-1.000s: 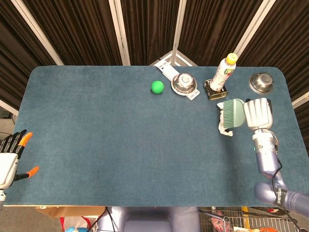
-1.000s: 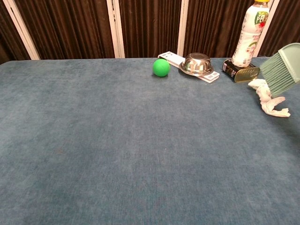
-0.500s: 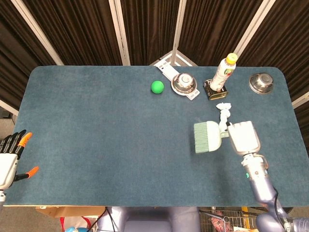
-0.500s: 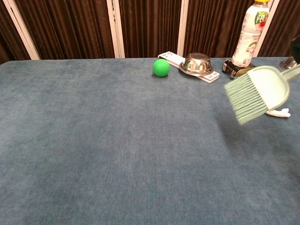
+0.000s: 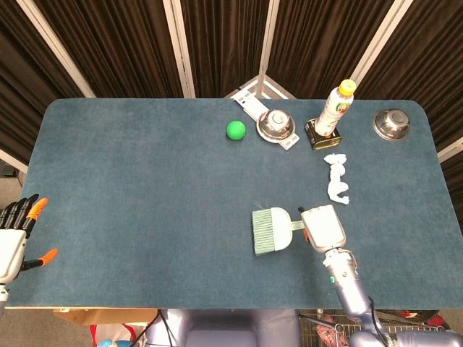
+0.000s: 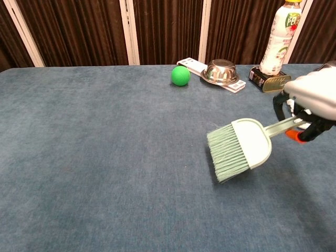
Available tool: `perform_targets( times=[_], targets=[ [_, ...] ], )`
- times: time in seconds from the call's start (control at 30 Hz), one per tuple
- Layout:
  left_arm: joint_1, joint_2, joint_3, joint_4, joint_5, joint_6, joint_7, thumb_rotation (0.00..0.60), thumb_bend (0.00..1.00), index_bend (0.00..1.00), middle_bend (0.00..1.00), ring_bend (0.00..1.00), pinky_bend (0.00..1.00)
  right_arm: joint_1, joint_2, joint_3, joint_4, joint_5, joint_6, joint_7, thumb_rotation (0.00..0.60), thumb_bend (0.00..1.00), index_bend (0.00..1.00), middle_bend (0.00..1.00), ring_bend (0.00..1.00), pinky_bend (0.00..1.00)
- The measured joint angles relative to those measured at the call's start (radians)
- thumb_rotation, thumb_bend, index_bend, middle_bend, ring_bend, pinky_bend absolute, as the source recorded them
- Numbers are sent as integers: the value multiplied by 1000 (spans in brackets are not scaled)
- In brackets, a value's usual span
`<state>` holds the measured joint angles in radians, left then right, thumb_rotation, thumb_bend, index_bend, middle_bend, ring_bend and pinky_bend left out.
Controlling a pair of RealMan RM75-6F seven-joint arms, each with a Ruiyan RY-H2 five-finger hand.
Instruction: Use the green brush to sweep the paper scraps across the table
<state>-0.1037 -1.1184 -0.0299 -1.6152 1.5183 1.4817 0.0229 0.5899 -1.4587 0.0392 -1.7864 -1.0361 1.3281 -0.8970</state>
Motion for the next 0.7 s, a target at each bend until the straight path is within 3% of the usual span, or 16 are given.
perform_targets(
  times=[0.07, 0.13, 0.23, 0.37, 0.43, 0.57, 0.7],
  targets=[
    [0, 1, 0, 1, 1, 1, -2, 600, 0, 0, 0, 0, 0, -2, -22, 3, 25, 20, -2, -5, 600, 617, 692, 933, 946, 877],
    [1, 1, 1, 1, 1, 1, -4, 600, 0, 0, 0, 0, 0, -6, -35, 5, 41, 39, -3, -6, 600, 577, 542, 928, 914, 868],
    [1, 2, 1, 1, 1, 1, -4, 600, 0, 0, 0, 0, 0, -14, -45, 5, 63, 62, -4, -14, 600, 443, 278, 849, 817, 840],
    [1, 2, 2, 1, 3, 1, -1, 600, 0, 0, 0, 0, 0, -20, -38, -5, 80, 67, 6, -47, 600, 354, 58, 753, 722, 796],
    [1, 1, 3, 0, 4, 0, 3, 600, 0, 0, 0, 0, 0, -24, -28, -15, 86, 57, 18, -68, 600, 341, 5, 715, 688, 758],
    [2, 0, 3, -1, 2, 0, 10, 600, 0, 0, 0, 0, 0, -38, 1, -34, 87, 33, 42, -88, 600, 334, 0, 645, 625, 679],
    [3, 1, 2, -1, 0, 1, 11, 600, 0, 0, 0, 0, 0, -63, 40, -52, 77, 14, 71, -91, 600, 335, 0, 517, 486, 531]
  ],
)
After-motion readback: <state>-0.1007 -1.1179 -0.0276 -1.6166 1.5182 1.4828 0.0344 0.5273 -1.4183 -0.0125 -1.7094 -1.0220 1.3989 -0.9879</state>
